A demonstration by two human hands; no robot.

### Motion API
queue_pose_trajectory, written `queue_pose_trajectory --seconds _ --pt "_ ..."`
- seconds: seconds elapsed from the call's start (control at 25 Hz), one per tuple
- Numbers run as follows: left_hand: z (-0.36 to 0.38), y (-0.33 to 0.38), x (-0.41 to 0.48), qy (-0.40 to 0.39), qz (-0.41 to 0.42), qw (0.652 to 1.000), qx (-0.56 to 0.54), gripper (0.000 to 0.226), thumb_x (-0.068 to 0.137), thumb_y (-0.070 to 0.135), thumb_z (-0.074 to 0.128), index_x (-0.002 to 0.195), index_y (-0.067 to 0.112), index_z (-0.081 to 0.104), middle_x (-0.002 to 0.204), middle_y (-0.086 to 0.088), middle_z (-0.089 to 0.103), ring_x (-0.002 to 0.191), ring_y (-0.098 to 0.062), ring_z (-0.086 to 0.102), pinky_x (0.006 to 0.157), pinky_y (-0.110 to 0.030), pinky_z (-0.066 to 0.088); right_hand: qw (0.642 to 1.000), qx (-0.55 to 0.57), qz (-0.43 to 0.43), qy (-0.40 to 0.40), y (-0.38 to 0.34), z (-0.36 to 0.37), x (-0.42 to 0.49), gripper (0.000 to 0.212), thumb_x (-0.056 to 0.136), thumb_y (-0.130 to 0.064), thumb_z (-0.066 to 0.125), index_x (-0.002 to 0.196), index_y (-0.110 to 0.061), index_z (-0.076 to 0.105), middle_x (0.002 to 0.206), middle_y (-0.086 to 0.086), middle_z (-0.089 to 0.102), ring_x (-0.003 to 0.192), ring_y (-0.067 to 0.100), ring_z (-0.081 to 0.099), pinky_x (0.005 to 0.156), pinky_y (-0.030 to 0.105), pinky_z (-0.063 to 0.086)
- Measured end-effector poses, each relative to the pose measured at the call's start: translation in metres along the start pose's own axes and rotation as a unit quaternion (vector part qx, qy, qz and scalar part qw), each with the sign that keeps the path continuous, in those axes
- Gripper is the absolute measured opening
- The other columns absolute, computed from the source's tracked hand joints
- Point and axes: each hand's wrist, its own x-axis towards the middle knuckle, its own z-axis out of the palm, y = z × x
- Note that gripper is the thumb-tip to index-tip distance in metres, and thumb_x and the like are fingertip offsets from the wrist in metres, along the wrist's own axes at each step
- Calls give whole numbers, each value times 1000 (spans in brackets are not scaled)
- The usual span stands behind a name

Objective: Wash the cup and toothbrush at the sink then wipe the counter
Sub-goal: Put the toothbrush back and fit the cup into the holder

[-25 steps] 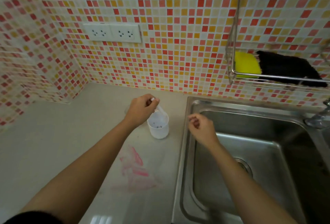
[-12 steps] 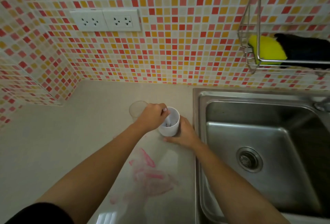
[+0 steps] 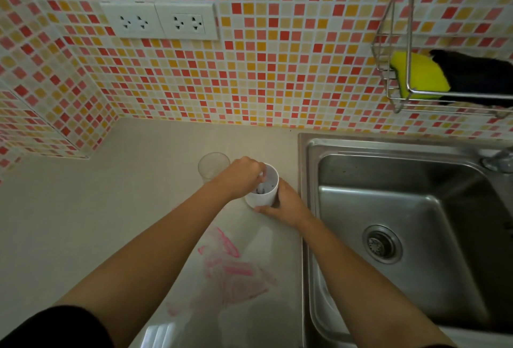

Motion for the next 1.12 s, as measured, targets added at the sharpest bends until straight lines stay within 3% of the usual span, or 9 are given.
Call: queue_pose_trajectory --seconds 0.16,0.24,0.36,0.44,0.56,0.64,0.88,1.04,1.12 --pt "-5 4 0 -23 -4 1000 7 27 96 18 49 117 7 61 114 -17 65 100 -30 60 82 -32 46 1000 -1 7 -4 2 0 2 75 66 -26 84 130 -21 45 119 -9 55 106 3 53 82 2 37" --pt "-7 -3 -5 -10 -23 995 -96 35 93 24 56 123 8 58 114 -15 66 99 -26 61 84 -30 47 1000 1 8 -3 3 1 2 78 63 -28 85 129 -21 45 120 -7 56 106 5 54 84 8 41" --pt "-14 -25 -18 132 -89 946 -282 39 89 16 60 127 10 57 113 -9 67 91 -14 61 83 -17 43 1000 -10 13 9 6 3 3 84 59 -36 84 131 -18 45 125 -1 56 111 11 54 89 21 42" --pt "-12 -52 -26 211 -145 909 -328 50 85 2 57 133 9 49 126 -11 60 108 -19 59 91 -19 42 1000 -11 21 21 6 5 1 86 58 -34 86 131 -19 43 127 -3 54 114 13 52 89 20 38" --pt "6 -93 -37 126 -235 897 -354 89 74 2 67 148 16 20 153 -8 27 137 -26 33 107 -38 37 998 26 33 39 2 7 -2 92 55 -25 90 132 -20 40 123 -12 52 112 5 50 84 5 36" --pt "25 -102 -40 40 -248 903 -350 107 69 8 76 150 16 7 158 -7 14 142 -27 22 110 -42 33 997 36 35 52 -1 10 -3 93 54 -26 91 131 -21 40 121 -13 52 109 4 51 83 4 37" --pt "45 -76 -30 153 -202 890 -379 93 60 27 87 135 10 35 129 -4 48 110 -19 50 85 -26 41 991 51 40 117 -4 -1 -6 81 54 -34 86 123 -30 45 119 -12 55 108 6 55 90 28 48" --pt "57 -39 -21 115 -134 882 -438 85 60 22 87 130 14 40 122 1 48 106 -15 50 83 -22 39 979 -34 36 198 -15 -54 -12 87 53 -22 88 129 -20 44 120 0 44 107 13 49 88 30 43" --pt "67 -23 -15 102 -124 876 -455 85 60 21 87 131 16 40 123 2 47 109 -14 49 87 -22 41 978 -80 34 188 -23 -80 -17 90 56 -15 87 133 -22 41 128 5 38 111 13 42 90 28 40"
